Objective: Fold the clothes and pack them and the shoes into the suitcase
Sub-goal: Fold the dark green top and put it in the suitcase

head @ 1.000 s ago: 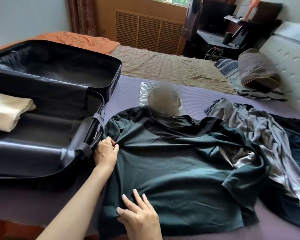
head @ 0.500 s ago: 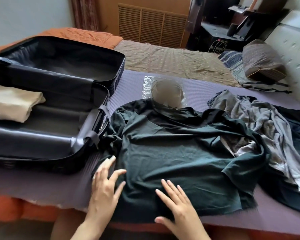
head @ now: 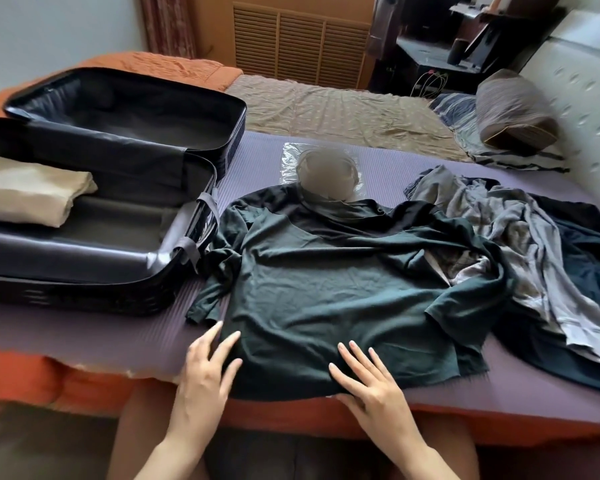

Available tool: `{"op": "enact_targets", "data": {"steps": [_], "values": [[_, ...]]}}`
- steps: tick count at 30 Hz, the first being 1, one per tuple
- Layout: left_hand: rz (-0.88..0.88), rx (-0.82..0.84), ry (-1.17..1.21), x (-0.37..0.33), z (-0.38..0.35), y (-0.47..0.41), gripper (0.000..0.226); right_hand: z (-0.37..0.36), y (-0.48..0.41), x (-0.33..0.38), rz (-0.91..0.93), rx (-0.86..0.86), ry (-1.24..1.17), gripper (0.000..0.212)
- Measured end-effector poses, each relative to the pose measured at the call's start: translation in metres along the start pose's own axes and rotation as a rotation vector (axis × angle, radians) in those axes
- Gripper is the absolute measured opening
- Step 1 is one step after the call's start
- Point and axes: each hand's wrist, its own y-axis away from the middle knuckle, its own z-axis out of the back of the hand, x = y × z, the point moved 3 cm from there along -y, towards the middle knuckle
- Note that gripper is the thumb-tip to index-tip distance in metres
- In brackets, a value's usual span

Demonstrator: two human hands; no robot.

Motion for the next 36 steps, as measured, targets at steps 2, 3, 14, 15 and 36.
{"op": "enact_targets", "data": {"steps": [2, 3, 14, 15, 36], "values": [[0.161, -0.094, 0.081, -0.002, 0.006, 0.003, 0.036, 0.000, 0.002, 0.004, -0.010, -0.024, -0.019, 0.036], [0.227, -0.094, 0.125, -0.003, 0.008, 0.004, 0.038, -0.001, 0.002, 0.005, -0.016, -0.041, -0.029, 0.034], [0.371, -0.099, 0.190, 0.005, 0.029, -0.005, 0.043, 0.005, -0.003, 0.033, 0.041, -0.197, -0.042, 0.035], [0.362, -0.106, 0.181, 0.005, 0.033, -0.004, 0.044, 0.004, -0.002, 0.039, 0.068, -0.193, -0.050, 0.034], [-0.221, 0.238, -0.079, -0.089, -0.050, -0.018, 0.049, 0.067, 0.064, -0.068, -0.976, -0.508, 0.123, 0.042]]}}
